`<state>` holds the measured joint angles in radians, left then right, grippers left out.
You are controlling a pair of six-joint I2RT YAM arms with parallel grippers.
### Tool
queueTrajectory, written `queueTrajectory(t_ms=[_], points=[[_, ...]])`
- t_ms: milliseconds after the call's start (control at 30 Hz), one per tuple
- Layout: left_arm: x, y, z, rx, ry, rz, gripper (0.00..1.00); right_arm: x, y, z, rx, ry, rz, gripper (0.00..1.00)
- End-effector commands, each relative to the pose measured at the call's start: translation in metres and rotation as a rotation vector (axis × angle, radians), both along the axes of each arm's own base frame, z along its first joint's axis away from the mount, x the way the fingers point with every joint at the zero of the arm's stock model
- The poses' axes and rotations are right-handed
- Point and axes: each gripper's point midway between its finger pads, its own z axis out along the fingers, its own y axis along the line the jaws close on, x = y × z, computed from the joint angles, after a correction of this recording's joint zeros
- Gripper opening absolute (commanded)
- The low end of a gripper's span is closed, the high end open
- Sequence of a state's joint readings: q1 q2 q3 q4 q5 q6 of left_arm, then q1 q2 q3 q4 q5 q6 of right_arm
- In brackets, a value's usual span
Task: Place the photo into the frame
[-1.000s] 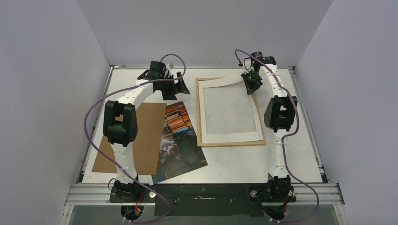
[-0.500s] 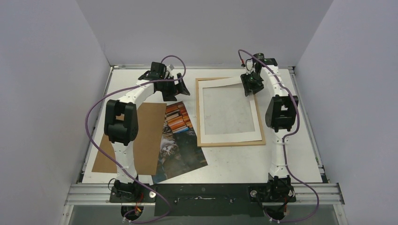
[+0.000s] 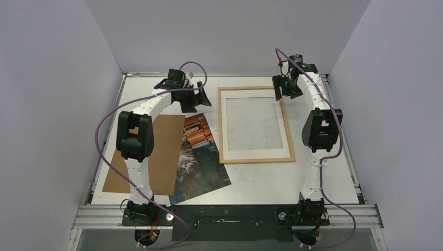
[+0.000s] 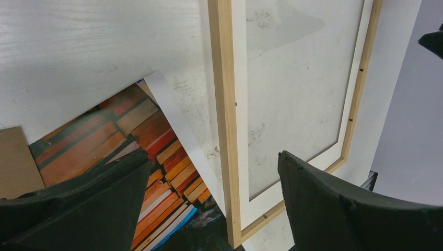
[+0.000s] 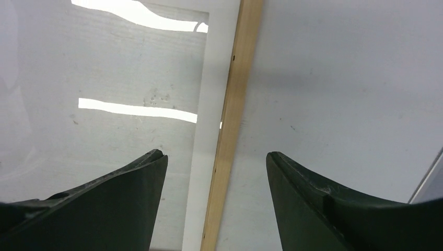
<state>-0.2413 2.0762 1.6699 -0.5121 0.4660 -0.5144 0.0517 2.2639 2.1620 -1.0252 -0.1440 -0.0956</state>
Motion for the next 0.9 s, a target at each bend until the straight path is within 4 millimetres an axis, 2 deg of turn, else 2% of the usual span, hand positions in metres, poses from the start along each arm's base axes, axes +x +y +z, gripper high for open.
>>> queueTrajectory(t_ms=[0,67,133,167,267,400,500,600,667,767,867], points=[[0.013,0.0,0.018,0.015,-0.075,-0.014,0.91,0.013,-0.004,0.062,0.049,-0.2,-0.113,0.71],[0.01,0.002,0.018,0.028,-0.073,-0.02,0.9,0.013,0.01,0.07,0.143,-0.241,-0.156,0.71],[0.006,0.006,0.016,0.05,-0.066,-0.014,0.9,0.013,0.036,0.078,0.292,-0.279,-0.171,0.7],[0.003,0.01,0.016,0.062,-0.062,-0.007,0.9,0.009,0.051,0.074,0.366,-0.277,-0.186,0.7],[-0.006,0.019,0.01,0.088,-0.036,0.02,0.89,0.003,0.11,0.086,0.573,-0.291,-0.187,0.66],[-0.017,0.034,0.001,0.109,0.01,0.077,0.79,-0.013,0.197,0.091,0.717,-0.242,-0.103,0.59],[-0.029,0.051,-0.009,0.127,0.064,0.145,0.65,-0.024,0.256,0.075,0.801,-0.163,-0.11,0.5],[-0.038,0.065,-0.016,0.118,0.104,0.204,0.54,-0.036,0.301,0.049,0.859,-0.047,-0.133,0.4],[-0.043,0.068,-0.021,0.1,0.123,0.215,0.49,-0.044,0.321,0.03,0.846,0.009,-0.127,0.38],[-0.05,0.06,-0.024,0.055,0.133,0.192,0.44,-0.06,0.349,0.01,0.832,0.075,-0.075,0.38],[-0.053,0.054,-0.028,0.01,0.142,0.182,0.4,-0.069,0.354,-0.009,0.77,0.114,-0.068,0.38]])
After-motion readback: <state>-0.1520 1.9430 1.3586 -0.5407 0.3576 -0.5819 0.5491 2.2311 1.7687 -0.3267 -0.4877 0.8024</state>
